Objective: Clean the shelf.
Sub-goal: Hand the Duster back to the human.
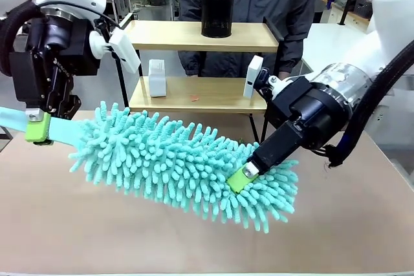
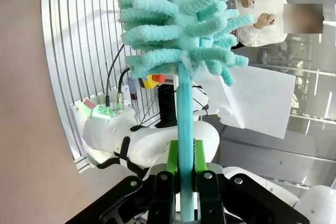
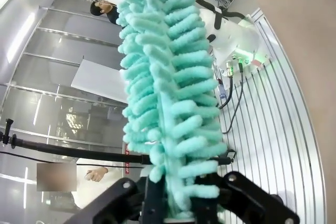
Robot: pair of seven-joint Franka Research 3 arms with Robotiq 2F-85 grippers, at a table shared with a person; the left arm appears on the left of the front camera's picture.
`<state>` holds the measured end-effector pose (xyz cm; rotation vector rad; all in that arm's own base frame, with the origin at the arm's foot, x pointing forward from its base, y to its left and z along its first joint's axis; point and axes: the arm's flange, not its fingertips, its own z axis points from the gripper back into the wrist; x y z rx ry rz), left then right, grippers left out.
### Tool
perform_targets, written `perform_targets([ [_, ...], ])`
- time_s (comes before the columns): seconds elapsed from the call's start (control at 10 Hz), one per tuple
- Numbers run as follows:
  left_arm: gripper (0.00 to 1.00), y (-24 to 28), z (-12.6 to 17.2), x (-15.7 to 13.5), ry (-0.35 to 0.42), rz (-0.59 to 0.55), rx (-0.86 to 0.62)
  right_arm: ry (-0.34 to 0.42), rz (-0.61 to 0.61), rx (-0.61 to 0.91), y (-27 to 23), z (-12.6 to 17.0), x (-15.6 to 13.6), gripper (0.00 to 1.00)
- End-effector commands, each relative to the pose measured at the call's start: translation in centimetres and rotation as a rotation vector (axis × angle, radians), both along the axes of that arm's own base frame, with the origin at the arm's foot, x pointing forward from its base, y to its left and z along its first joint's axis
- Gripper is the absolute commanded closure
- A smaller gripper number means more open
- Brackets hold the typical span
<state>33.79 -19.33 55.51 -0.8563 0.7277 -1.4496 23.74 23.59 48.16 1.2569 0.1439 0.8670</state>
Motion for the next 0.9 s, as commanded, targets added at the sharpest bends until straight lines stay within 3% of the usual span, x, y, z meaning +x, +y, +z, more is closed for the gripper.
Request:
perform_targets([
  [0.0, 0.88, 0.5, 1.7, 0.9, 0.01, -0.009, 0.021, 0.001, 0.011, 0.015, -0.2, -0.5, -0.6, 1.0],
  [0.1, 0.4, 0.6, 1.6, 0.8, 0.008, -0.003, 0.028, 0.004, 0.013, 0.01, -0.2, -0.5, -0.7, 1.0],
  [0.2, 0.31, 0.6, 1.7, 0.8, 0.002, 0.005, 0.012, 0.005, 0.015, 0.007, -0.2, -0.5, -0.7, 1.0],
  [0.3, 0.0, 0.7, 1.8, 0.7, -0.003, 0.009, 0.012, 0.003, 0.015, 0.007, -0.2, -0.5, -0.7, 1.0],
  [0.5, 0.0, 1.3, 2.1, 0.8, -0.027, 0.047, 0.014, -0.005, -0.001, 0.015, -0.9, -0.4, -0.6, 1.0],
  [0.6, 0.06, 2.7, 2.5, 1.2, -0.045, 0.119, -0.001, -0.006, -0.017, 0.028, -1.8, -0.2, -0.5, 1.0],
  [0.7, 0.0, 5.0, 2.8, 2.1, -0.097, 0.299, -0.013, -0.005, -0.032, 0.031, -3.3, 0.3, -0.5, 1.0],
  [0.8, 0.0, 8.5, 3.5, 2.5, -0.093, 0.438, -0.09, 0.017, -0.013, 0.046, -5.6, 1.3, -0.5, 1.0],
])
